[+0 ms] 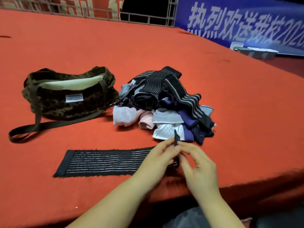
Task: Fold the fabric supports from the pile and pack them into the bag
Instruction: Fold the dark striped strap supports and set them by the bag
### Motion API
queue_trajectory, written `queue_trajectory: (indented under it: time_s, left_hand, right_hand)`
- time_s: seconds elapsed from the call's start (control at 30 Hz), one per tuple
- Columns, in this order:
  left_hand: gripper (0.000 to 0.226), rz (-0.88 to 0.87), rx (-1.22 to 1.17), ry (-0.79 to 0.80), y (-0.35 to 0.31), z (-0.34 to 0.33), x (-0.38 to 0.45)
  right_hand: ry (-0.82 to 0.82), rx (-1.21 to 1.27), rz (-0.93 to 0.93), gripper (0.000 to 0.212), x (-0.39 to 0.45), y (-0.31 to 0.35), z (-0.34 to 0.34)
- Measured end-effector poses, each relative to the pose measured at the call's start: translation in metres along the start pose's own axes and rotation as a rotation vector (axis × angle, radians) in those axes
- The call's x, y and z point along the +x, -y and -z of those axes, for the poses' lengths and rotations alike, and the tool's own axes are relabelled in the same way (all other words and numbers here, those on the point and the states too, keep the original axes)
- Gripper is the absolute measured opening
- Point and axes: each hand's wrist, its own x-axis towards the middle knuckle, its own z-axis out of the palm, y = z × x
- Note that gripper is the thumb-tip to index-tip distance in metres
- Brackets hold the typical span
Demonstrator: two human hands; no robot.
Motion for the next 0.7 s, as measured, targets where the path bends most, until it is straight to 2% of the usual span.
queue_trajectory:
  time_s: [0.07,0.13,0.27,0.33,0.43,0.5,0.6,0.7]
  left_hand:
    - [0.009,0.04,-0.182,-0.082,-0.005,0.004,-0.004]
    - [0.017,0.043,-0.28,-0.175,-0.005,0.015,-0.007]
    - [0.025,0.028,-0.295,-0.28,-0.004,0.049,-0.018]
    - [0.024,0.026,-0.287,-0.325,-0.005,0.072,-0.027]
    - [0.022,0.0,-0.173,-0.386,-0.008,0.105,-0.043]
    - [0.019,-0.025,-0.085,-0.448,-0.011,0.126,-0.054]
    - [0.01,-0.042,0.12,-0.558,-0.015,0.158,-0.07]
    - [0.013,-0.015,0.396,-0.698,-0.014,0.188,-0.081]
  right_hand:
    - [0.079,0.076,0.005,0.037,-0.002,0.005,-0.013]
    - [0.136,0.158,-0.017,0.037,-0.004,0.011,-0.023]
    - [0.15,0.242,-0.041,0.037,0.003,0.026,-0.044]
    - [0.22,0.237,-0.09,0.034,0.012,0.034,-0.057]
    - [0.49,0.292,-0.228,0.05,0.029,0.041,-0.08]
    - [0.63,0.259,-0.27,0.04,0.039,0.045,-0.1]
    - [0.789,0.164,-0.273,0.007,0.05,0.053,-0.132]
    - [0.889,0.147,-0.258,0.019,0.053,0.065,-0.162]
